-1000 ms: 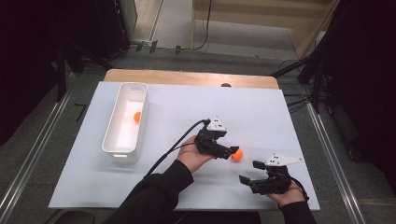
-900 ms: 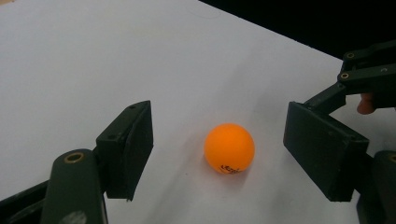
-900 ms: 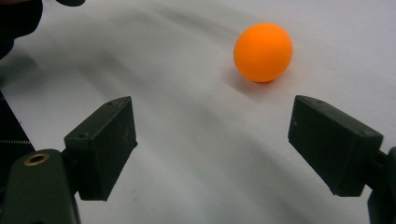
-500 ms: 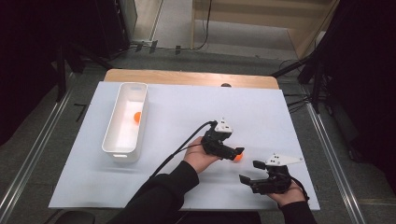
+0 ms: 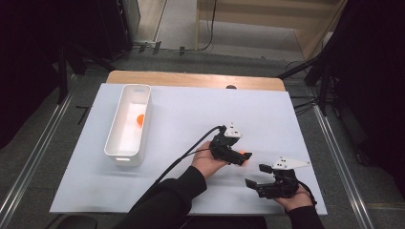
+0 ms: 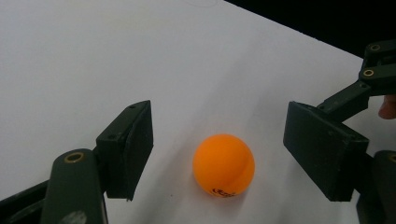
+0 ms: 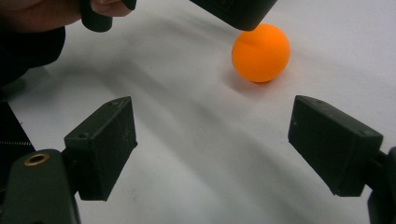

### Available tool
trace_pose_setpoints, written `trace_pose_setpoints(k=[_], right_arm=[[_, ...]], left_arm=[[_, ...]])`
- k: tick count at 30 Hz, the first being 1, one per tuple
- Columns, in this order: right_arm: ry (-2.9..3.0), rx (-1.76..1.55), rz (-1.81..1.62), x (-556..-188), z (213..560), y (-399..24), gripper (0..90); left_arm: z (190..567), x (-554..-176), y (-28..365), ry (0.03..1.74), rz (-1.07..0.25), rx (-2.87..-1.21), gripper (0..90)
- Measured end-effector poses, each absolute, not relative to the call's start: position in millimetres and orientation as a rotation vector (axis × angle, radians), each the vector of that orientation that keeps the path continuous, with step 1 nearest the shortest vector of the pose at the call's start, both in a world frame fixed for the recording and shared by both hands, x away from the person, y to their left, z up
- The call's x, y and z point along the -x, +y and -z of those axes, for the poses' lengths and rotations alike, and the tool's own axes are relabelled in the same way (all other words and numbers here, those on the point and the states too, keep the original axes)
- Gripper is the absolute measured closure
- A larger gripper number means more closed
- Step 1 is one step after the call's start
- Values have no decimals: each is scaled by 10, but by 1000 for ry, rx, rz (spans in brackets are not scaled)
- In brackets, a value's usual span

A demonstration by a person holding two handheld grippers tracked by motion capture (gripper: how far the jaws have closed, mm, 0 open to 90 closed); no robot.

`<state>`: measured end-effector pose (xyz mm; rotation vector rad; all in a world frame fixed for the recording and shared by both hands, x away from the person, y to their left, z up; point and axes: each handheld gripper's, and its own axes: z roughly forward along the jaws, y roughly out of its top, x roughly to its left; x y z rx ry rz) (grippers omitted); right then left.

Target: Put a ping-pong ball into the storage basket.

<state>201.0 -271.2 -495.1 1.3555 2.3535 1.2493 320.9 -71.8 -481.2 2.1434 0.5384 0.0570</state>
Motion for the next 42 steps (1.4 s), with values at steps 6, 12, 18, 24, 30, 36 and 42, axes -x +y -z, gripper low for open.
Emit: trace_pose_setpoints(k=[6,12,18,24,30,36,42], right_arm=[[2352,-1356,-1249,-2011,4952,-2715,136],[2351,-1358,-1250,-2008,4950,-2715,136],[2351,-1357,-1248,-2013,4953,-2714,136],[2351,-1356,-1250,-2012,4955,-2716,136],[2350,-1354,-1247,-2011,4957,-2717,136],[2358,-1353,-1247,-2013,4954,-2715,136],[2356,-1355,-1250,-2011,4954,-2716,136]], left_arm=[[4860,-3193,-747,536,-46,-2149,249],[4912,-3180,-762,542,-37,-2151,250],[4960,-3169,-777,530,-44,-2167,250],[5010,-3173,-769,542,-45,-2166,250],[5080,-3151,-762,539,-62,-2167,267],[5132,-3139,-771,535,-52,-2179,267],[5166,-3139,-776,535,-60,-2194,267]])
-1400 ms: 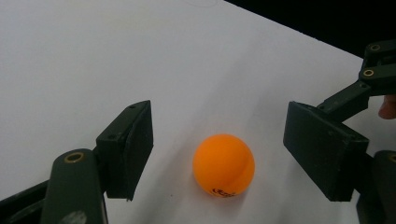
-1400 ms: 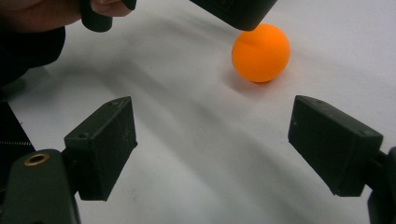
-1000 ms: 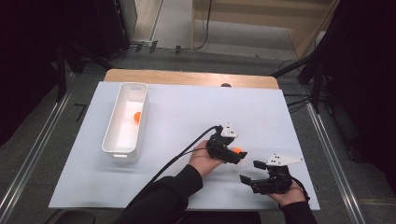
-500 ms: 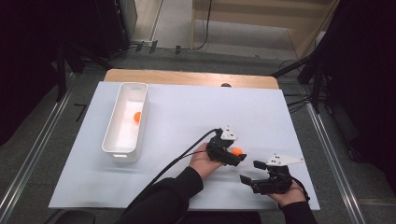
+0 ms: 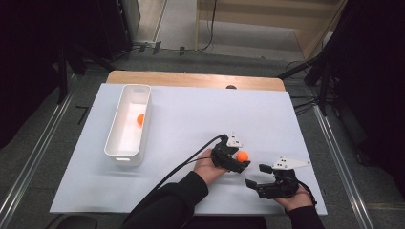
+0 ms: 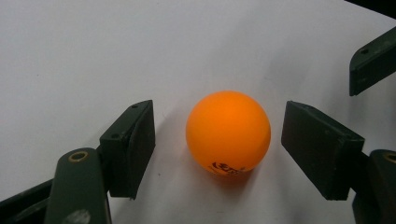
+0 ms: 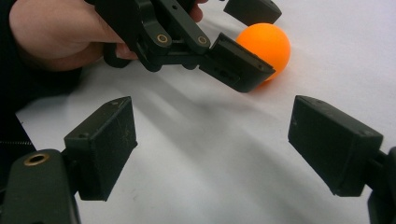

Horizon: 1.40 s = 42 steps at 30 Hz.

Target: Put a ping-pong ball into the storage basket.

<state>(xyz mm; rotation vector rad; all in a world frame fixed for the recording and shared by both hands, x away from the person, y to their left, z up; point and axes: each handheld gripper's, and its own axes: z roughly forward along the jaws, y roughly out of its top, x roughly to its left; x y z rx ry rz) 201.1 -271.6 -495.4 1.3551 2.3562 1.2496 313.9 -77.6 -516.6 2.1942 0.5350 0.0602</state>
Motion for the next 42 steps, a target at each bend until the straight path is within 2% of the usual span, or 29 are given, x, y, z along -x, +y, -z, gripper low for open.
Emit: trace_pose_setpoints(k=[14,33,42], right_arm=[[2358,-1351,-1246,-2013,4954,-2715,136],[2350,-1359,-1251,-2006,4952,-2718,136],[2350,-1357,-1247,-2007,4954,-2719,136]], left_arm=[[5172,-3106,-806,498,-93,-2227,268],[5184,-3071,-844,483,-156,-2270,486],[5180,-3063,-847,490,-184,-2276,507]])
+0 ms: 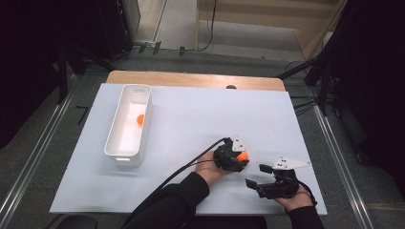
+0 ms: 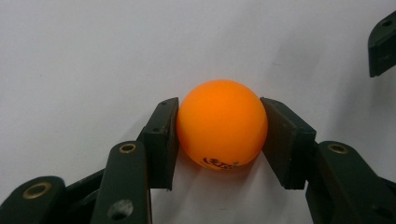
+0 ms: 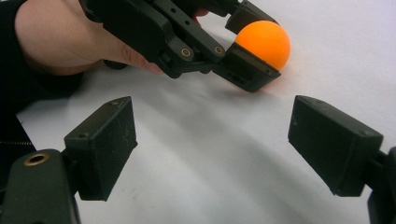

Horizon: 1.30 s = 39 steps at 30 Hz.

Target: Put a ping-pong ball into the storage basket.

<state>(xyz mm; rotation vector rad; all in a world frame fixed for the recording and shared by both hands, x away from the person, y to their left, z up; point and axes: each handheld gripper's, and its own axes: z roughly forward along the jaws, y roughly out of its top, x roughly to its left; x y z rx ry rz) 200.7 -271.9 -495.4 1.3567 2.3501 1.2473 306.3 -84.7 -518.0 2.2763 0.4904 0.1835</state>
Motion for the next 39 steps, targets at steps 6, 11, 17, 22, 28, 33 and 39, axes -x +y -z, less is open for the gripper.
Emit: trace_pose_setpoints(k=[6,11,17,22,28,33,39], right_arm=[[2351,-1357,-1244,-2008,4955,-2721,136],[2359,-1353,-1248,-2006,4953,-2714,136],[2359,-1354,-1249,-2005,4954,-2710,136],[2359,-1354,-1247,-2007,4955,-2708,136],[2362,-1350,-1246,-2010,4955,-2704,136],[2363,-1346,-1248,-2013,4957,-2702,136],[2364,-1345,-1248,-2017,4958,-2704,136]], left_arm=[[5180,-3063,-846,492,-185,-2276,510],[5179,-3065,-844,493,-184,-2275,511],[5174,-3061,-842,492,-178,-2270,511],[5166,-3066,-834,497,-171,-2268,512],[5127,-3074,-820,510,-146,-2243,512],[5088,-3095,-794,511,-130,-2238,512],[5025,-3112,-760,517,-114,-2228,512]])
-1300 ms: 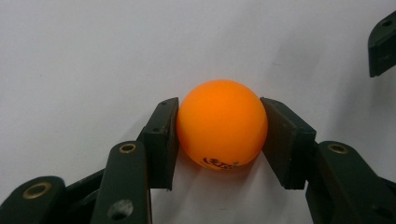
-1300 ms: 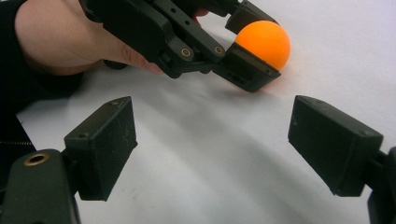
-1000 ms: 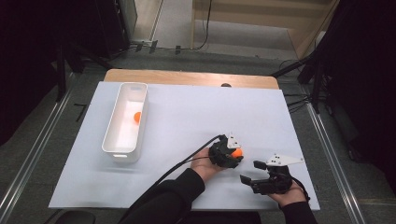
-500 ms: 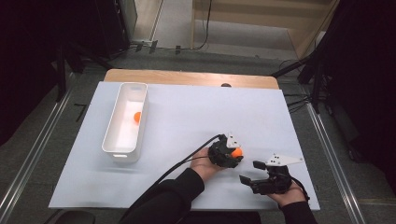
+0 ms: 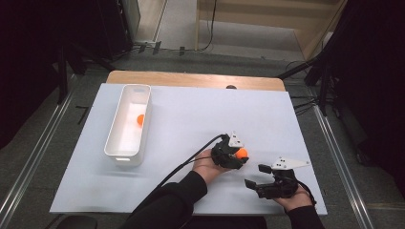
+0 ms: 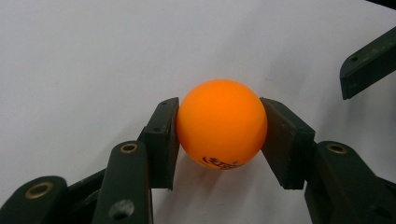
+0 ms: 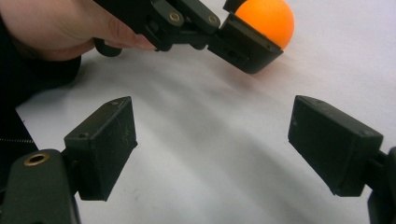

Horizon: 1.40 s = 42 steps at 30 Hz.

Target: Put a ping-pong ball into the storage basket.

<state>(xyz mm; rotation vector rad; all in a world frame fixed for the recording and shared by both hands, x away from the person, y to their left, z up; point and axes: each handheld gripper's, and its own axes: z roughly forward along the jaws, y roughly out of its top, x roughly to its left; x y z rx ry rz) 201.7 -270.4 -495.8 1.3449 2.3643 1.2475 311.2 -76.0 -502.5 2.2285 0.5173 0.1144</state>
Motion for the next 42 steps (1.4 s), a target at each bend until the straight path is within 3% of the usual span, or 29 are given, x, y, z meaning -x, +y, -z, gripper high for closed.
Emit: trace_pose_setpoints(k=[42], right_arm=[[2368,-1336,-1249,-2036,4945,-2678,136]], left_arm=[[4578,-3103,-502,486,-6,-2196,511]])
